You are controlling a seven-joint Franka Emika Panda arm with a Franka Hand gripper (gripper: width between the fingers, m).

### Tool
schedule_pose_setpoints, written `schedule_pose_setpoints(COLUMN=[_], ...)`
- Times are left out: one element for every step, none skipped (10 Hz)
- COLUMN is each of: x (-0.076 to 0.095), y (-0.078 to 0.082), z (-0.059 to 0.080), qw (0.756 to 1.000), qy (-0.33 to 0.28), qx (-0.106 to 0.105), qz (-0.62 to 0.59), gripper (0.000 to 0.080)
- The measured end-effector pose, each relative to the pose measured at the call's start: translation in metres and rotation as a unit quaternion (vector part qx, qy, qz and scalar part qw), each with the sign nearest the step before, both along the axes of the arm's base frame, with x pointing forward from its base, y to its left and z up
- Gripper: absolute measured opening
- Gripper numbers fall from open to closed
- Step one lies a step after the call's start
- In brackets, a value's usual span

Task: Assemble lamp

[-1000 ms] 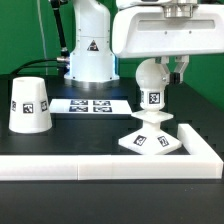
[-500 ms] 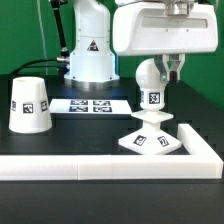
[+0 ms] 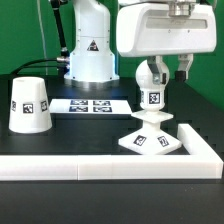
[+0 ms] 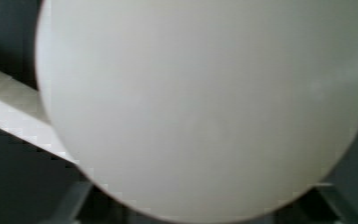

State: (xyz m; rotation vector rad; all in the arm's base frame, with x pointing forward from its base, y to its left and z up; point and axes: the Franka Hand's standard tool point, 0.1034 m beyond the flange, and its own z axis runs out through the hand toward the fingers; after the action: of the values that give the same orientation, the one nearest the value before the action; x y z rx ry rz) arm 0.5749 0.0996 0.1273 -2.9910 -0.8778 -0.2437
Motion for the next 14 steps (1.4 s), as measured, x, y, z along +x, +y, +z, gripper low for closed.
schedule_pose_setpoints(x=[0.000,-0.003,-0.006,-0.010,-0.017,-0.023,-0.028,-0.032,-0.035,-0.037,-0.037,-0.037,-0.035,-0.032], y=[-0.001,-0.005,-0.009,-0.012,-0.016,-0.018,-0.019,-0.021,-0.024,-0.025,-0.024,-0.023,-0.022,-0.021], z=[0.001,0.003,0.004,0.006,0.007,0.005,0.001,-0.002,-0.004,-0.008,-0.010,-0.010,-0.008,-0.006], qw=[1.000,1.000,1.000,1.000,1.000,1.000,1.000,1.000,1.000,1.000,1.000,1.000,1.000,1.000], qy=[-0.004,-0.005,-0.004,-0.004,-0.005,-0.005,-0.003,-0.002,0.001,0.003,0.004,0.003,0.003,0.002], qx=[0.000,-0.003,-0.004,-0.005,-0.007,-0.008,-0.008,-0.009,-0.009,-0.009,-0.009,-0.009,-0.009,-0.009], qz=[0.004,0.016,0.016,0.019,0.024,0.023,0.023,0.023,0.022,0.022,0.022,0.022,0.022,0.023], gripper=[0.0577,0.0661,0.0661,0.0693,0.0698,0.0698,0.0698,0.0698,0.0698,0.0698,0.0698,0.0698,0.0698,0.0573])
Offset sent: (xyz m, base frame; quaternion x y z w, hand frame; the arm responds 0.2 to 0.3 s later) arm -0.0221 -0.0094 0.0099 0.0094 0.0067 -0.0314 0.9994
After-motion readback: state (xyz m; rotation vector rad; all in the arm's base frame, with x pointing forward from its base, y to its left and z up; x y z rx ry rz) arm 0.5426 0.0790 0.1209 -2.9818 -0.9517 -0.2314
